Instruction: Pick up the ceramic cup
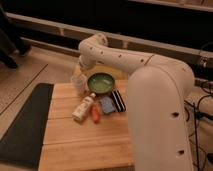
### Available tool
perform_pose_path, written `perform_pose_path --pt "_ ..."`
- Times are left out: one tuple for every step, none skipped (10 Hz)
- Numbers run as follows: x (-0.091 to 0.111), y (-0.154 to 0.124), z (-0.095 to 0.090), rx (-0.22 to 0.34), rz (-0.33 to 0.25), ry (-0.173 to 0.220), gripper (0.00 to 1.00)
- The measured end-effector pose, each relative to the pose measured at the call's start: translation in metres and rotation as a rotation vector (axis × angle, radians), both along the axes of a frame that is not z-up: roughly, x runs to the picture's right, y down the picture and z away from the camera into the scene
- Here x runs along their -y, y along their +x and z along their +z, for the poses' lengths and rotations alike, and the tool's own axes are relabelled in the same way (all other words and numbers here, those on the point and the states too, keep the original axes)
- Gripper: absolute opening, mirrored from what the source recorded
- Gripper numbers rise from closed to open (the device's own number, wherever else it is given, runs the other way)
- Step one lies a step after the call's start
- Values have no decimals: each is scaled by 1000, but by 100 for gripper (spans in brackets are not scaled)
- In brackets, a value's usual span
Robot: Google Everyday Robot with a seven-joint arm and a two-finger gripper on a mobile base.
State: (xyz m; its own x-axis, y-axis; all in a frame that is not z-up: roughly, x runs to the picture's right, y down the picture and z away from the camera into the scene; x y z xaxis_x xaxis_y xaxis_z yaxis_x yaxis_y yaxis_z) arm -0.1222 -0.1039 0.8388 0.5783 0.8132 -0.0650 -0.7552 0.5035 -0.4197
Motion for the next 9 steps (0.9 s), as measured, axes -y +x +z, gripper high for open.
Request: perform_pose_path --pt "0 2 2 -1 5 -1 65" --pt "2 4 6 -2 16 -3 65" --pt "4 6 12 -3 14 -4 65" --pt "5 6 18 0 10 -7 65" --pt "3 3 28 8 -3 -20 65" --pt "1 -4 37 17 -25 -35 65" --pt "0 -10 43 27 -35 -48 65" --pt "1 -15 50 42 -42 -59 65" --pt "4 -21 60 58 -51 -65 65"
